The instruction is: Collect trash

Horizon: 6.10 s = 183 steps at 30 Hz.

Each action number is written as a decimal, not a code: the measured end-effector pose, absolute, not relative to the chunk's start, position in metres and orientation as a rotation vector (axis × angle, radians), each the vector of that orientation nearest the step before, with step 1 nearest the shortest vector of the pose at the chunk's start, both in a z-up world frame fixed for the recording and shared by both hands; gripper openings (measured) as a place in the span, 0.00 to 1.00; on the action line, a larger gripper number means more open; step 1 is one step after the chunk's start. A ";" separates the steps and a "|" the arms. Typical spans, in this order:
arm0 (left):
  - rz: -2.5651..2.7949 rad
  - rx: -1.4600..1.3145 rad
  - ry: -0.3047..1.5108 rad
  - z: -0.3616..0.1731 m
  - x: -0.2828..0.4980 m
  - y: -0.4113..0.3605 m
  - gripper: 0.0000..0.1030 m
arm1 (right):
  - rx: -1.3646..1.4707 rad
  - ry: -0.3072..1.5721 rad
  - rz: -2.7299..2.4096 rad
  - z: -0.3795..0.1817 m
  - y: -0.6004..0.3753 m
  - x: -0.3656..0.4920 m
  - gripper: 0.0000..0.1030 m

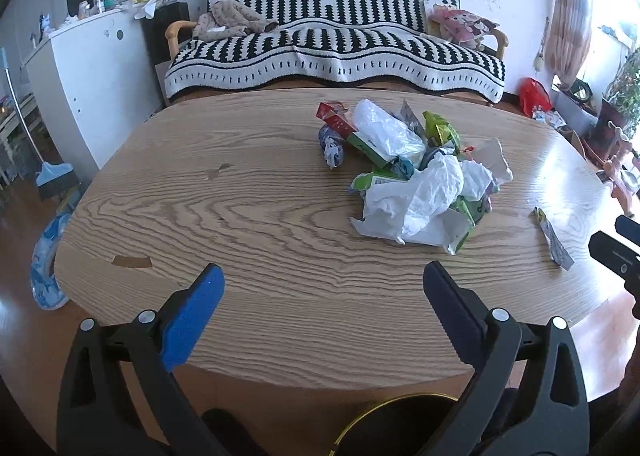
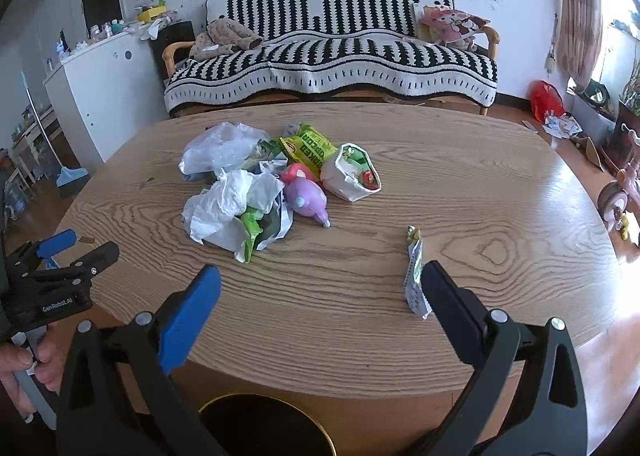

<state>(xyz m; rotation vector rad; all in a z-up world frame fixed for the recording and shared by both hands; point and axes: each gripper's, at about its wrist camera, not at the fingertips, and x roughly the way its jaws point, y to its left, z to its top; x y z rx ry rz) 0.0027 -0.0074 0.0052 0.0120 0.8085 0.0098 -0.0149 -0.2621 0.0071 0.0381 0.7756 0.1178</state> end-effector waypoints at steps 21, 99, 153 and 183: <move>0.012 0.007 0.816 0.005 0.004 -0.005 0.94 | 0.039 0.776 0.119 0.006 -0.265 -0.015 0.94; -0.207 0.022 0.834 0.006 -0.053 -0.008 0.17 | 0.237 0.839 0.298 0.007 -0.282 -0.046 0.61; -0.288 0.018 1.019 -0.039 -0.085 -0.049 0.84 | 0.148 0.992 0.280 -0.030 -0.280 -0.105 0.79; -0.279 0.226 0.802 -0.027 0.099 -0.093 0.17 | 0.049 1.097 0.051 -0.079 -0.314 0.057 0.16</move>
